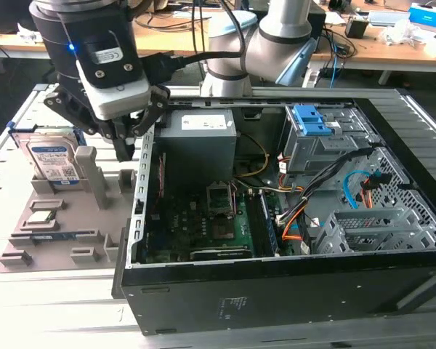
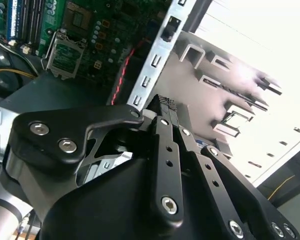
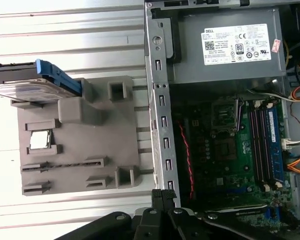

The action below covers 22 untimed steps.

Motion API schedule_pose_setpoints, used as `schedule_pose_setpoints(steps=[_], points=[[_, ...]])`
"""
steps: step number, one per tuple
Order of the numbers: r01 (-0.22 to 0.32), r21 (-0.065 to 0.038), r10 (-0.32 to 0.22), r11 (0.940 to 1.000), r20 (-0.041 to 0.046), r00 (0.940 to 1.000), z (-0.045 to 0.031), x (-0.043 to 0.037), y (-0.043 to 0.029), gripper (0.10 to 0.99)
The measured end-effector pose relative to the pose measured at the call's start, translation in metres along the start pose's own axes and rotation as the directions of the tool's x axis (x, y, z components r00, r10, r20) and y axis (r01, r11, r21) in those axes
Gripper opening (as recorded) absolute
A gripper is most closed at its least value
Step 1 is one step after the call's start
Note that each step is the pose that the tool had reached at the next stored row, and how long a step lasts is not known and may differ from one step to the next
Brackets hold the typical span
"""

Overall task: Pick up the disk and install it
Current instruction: 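Reach for the disk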

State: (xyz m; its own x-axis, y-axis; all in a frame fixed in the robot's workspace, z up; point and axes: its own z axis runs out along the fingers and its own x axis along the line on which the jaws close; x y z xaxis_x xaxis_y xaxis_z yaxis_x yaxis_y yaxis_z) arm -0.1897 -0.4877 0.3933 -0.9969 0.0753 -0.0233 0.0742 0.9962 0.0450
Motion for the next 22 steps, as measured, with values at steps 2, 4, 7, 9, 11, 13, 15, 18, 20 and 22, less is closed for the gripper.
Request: schedule_pose_setpoints(steps=[2,4,7,9,11,13,15,18,20,22], points=[[0.000,0.000,0.000,1.0000,0.0000,1.0000,-0.0001,0.0041,-0.0003,0.106],[0.000,0.000,0.000,1.0000,0.0000,1.0000,-0.0002,0.0100,-0.0008,0.106],[0.000,0.000,0.000,1.0000,0.0000,1.0000,-0.0005,0.0200,-0.0015,0.106],[0.000,0.000,0.000,1.0000,0.0000,1.0000,-0.0007,0.0261,-0.0019,0.106],[0.000,0.000,0.000,1.0000,0.0000,1.0000,-0.0008,0.0294,-0.0022,0.106],[0.000,0.000,0.000,1.0000,0.0000,1.0000,-0.0009,0.0333,-0.0025,0.106],[0.000,0.000,0.000,1.0000,0.0000,1.0000,-0.0010,0.0372,-0.0028,0.106],[0.000,0.000,0.000,1.0000,0.0000,1.0000,-0.0011,0.0439,-0.0033,0.106],[0.000,0.000,0.000,1.0000,0.0000,1.0000,-0.0013,0.0486,-0.0036,0.106],[0.000,0.000,0.000,1.0000,0.0000,1.0000,-0.0014,0.0529,-0.0040,0.106]])
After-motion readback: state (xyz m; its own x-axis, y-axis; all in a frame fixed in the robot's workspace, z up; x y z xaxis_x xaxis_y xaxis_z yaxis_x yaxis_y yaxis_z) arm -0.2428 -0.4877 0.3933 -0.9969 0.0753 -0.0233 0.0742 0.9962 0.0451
